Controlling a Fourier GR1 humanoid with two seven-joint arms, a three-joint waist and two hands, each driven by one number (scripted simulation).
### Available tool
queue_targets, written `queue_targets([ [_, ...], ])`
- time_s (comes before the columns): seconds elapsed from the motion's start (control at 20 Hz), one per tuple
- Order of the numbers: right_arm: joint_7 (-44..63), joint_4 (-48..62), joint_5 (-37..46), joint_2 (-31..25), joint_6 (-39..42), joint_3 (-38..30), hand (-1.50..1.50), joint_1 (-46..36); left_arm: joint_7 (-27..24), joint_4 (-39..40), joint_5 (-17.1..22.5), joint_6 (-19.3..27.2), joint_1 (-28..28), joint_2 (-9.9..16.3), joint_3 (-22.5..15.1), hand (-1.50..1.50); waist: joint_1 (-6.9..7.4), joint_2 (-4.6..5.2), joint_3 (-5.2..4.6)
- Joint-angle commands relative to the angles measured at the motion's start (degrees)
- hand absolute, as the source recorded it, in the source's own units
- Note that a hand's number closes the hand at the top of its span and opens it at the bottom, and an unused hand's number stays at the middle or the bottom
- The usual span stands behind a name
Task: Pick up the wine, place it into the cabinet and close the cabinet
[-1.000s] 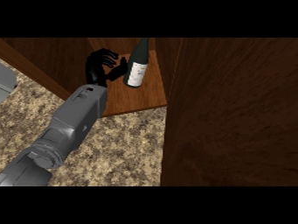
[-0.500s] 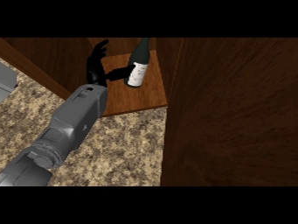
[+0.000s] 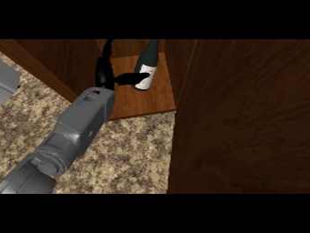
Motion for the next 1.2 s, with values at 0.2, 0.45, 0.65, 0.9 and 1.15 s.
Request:
queue_targets([
  [0.2,1.49,-1.59,0.19,-0.48,-1.43,-0.82,-1.50,0.58,-4.16,-5.82,1.37,-18.63,-1.49,4.69,1.66,-1.50,3.70,-2.05,0.46],
  [0.45,1.46,-2.04,-0.13,-0.86,-1.79,-2.49,-1.50,2.45,-10.78,-9.58,4.55,-27.49,1.12,2.54,5.30,-1.50,6.10,-2.92,0.59],
  [0.65,4.25,-4.09,-1.16,-2.81,-2.36,-4.10,-1.50,2.80,-9.01,-10.79,4.62,-30.93,1.33,0.25,5.85,-1.50,7.47,-3.68,0.67],
  [0.9,4.72,-4.48,5.27,-1.43,-4.86,1.02,-1.50,3.26,-6.69,-15.25,2.51,-29.34,2.84,-2.04,4.27,-1.50,9.20,-4.19,0.67],
  [1.15,9.05,-4.91,0.96,-5.26,-5.72,-3.83,-1.50,-0.13,-3.51,-26.66,0.39,-23.75,6.96,-3.60,1.57,-1.50,10.29,-4.83,0.69],
])
